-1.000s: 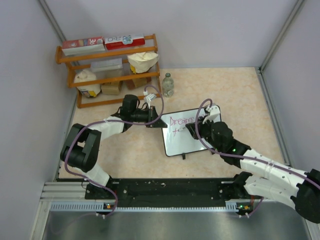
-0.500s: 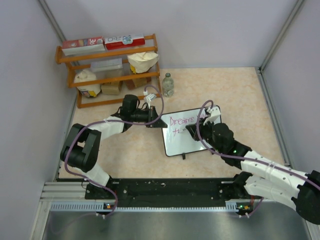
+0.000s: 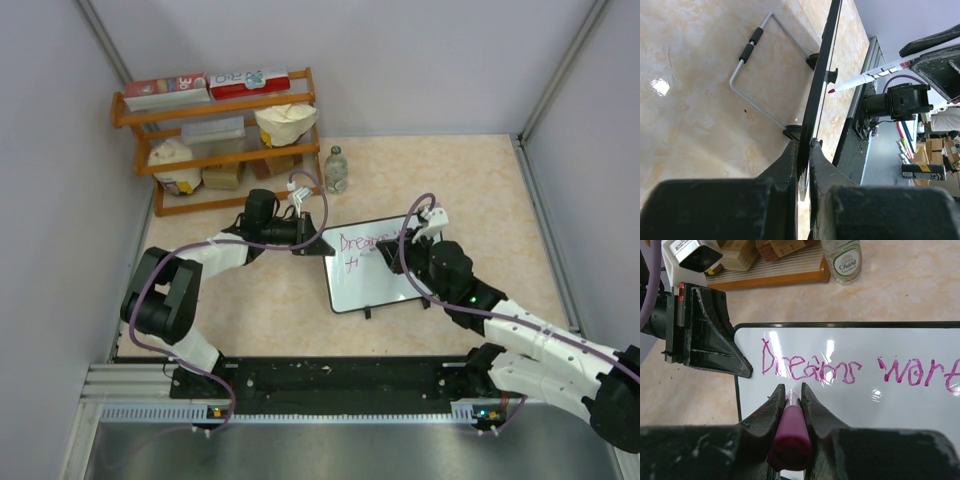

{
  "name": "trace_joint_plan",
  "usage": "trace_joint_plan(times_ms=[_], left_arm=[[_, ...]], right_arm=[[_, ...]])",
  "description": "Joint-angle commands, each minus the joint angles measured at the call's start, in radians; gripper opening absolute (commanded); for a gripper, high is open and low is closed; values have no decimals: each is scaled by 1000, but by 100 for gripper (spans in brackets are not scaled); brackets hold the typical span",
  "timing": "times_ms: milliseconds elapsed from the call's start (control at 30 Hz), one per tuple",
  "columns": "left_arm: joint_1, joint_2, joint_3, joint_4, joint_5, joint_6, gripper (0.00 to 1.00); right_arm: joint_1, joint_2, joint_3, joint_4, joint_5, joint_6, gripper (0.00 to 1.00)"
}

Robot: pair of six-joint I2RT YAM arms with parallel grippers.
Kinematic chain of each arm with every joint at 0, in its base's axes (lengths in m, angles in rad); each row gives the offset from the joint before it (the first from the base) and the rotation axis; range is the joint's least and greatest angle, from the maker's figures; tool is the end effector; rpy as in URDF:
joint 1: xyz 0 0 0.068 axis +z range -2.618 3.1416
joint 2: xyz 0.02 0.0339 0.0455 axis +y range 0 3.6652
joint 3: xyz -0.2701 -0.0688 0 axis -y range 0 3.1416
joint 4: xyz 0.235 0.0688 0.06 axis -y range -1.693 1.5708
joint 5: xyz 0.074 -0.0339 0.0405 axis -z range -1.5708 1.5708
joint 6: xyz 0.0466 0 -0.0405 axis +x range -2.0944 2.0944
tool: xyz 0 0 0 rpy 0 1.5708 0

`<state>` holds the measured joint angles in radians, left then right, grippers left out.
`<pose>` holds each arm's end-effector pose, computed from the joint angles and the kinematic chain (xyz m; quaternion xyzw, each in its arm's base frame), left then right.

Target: Write a sentence on the whiteboard

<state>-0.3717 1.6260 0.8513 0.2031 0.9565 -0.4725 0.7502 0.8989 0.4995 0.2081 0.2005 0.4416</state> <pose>0.2933 -0.1552 0.2071 0.1809 0.7894 -0.5428 0.2225 0.1594 0.1358 0.2660 -0.0550 0.7682 0.2915 0.5674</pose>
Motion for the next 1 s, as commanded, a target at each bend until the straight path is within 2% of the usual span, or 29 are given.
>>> trace_joint_plan(times_ms=[0,600,967], left_arm=[[8,6,20,-30,-137,51,0],[8,5,22,-33,-137,52,0],[8,6,22,-33,-139,52,0]], right_arm=[[-11,5,51,56,0,-7,0],[-18,58,43,77,-12,13,0],[-20,-48,17,11,-7,17,0]])
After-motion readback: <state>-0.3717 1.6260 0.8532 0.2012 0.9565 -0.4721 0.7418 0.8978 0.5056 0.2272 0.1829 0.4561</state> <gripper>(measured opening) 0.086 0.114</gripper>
